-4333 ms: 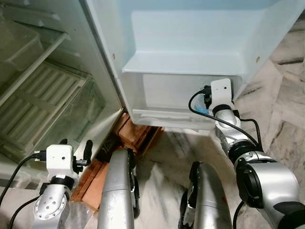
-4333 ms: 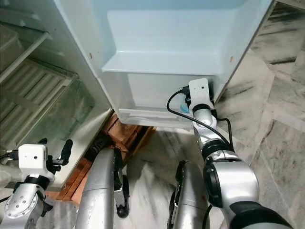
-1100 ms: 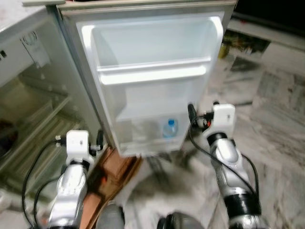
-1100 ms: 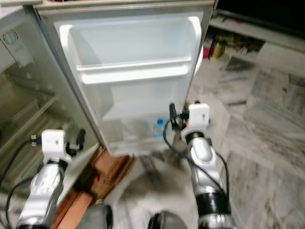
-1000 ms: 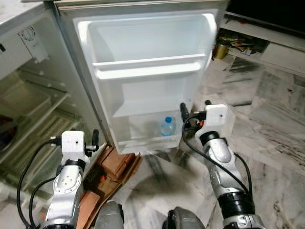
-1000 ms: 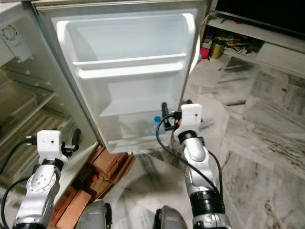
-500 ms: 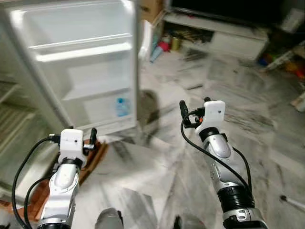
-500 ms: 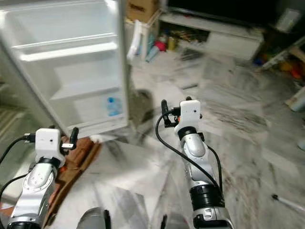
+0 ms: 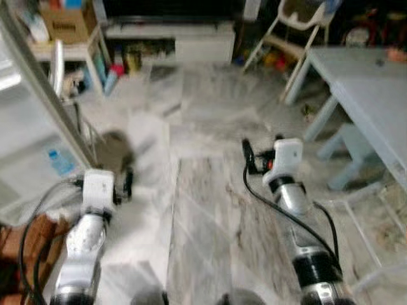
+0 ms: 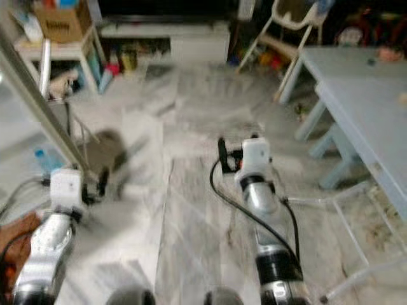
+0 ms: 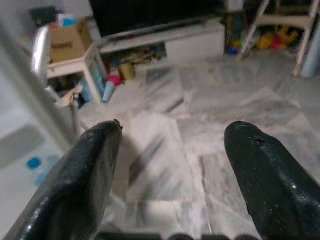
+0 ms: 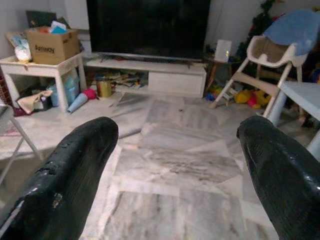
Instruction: Restocking fridge
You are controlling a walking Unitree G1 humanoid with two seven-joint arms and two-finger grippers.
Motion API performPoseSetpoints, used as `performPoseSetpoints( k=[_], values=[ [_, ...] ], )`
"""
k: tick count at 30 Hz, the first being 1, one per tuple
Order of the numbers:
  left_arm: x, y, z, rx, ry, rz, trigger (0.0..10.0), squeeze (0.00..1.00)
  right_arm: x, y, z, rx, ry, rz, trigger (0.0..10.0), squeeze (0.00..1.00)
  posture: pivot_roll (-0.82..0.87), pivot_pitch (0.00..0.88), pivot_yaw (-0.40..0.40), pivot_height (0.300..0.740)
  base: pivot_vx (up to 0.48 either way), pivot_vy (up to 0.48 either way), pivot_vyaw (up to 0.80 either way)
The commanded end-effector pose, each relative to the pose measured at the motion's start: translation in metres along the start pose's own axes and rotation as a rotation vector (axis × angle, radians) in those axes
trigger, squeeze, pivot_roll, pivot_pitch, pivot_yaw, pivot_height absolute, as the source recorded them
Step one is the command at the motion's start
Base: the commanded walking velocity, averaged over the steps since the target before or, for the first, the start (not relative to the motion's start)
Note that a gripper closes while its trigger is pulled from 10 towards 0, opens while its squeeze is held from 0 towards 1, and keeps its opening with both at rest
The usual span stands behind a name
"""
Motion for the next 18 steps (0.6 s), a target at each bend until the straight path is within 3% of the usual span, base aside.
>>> performPoseSetpoints(
  k=[1, 3, 18],
  values=[
    [0.003, -0.007, 0.002, -0.016, 0.006, 0.026, 10.0, 0.00, -0.001, 0.007, 0.004, -0.002, 0.014, -0.026, 10.0, 0.00, 0.09, 0.072, -0.004, 0.740, 0.480, 0.000, 0.00],
    [0.002, -0.009, 0.002, -0.024, 0.013, 0.028, 10.0, 0.00, -0.001, 0.006, 0.009, 0.008, 0.053, -0.020, 10.0, 0.00, 0.09, 0.065, -0.002, 0.740, 0.480, 0.000, 0.00],
    [0.001, -0.014, 0.007, -0.066, 0.082, 0.057, 10.0, 0.00, -0.003, 0.011, 0.026, 0.029, 0.151, -0.041, 10.0, 0.00, 0.09, 0.046, -0.005, 0.740, 0.480, 0.000, 0.74]
  ],
)
Point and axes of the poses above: a point about 5 cm out from each wrist's last joint towards the gripper, its own x axis pointing back from the gripper into the wrist, its own y axis along the axis of the wrist's last joint, z = x × y, the point moved 5 cm from there along -x, pointing out of the wrist towards the gripper, and after that the axes turned 11 degrees about -x, right-handed, at the moved point
